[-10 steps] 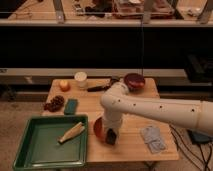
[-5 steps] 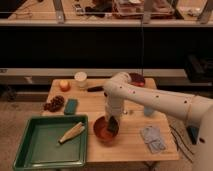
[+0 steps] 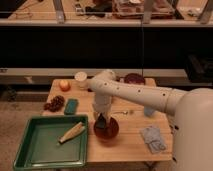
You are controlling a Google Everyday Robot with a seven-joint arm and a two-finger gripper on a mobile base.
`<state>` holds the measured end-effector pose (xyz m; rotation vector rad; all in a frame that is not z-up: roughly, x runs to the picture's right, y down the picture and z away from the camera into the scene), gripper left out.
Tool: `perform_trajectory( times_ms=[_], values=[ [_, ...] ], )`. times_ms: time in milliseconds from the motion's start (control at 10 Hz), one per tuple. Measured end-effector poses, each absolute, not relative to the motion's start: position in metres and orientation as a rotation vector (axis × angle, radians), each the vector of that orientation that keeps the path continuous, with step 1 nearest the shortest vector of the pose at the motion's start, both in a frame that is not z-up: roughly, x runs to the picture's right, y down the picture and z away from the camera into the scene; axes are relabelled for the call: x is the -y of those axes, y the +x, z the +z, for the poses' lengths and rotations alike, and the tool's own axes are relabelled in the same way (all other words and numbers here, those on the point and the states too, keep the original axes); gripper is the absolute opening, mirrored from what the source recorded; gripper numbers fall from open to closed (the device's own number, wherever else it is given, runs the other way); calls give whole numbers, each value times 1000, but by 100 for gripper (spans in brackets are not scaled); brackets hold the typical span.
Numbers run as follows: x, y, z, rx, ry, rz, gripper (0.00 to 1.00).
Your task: Wipe red bowl with eraser
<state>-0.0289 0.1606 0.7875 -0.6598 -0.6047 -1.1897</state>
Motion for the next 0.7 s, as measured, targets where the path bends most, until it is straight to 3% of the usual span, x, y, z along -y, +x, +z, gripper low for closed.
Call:
perform_trajectory(
  times_ms=[700],
  values=[
    [-205,-14,745,606,-648,-1246,0]
  ],
)
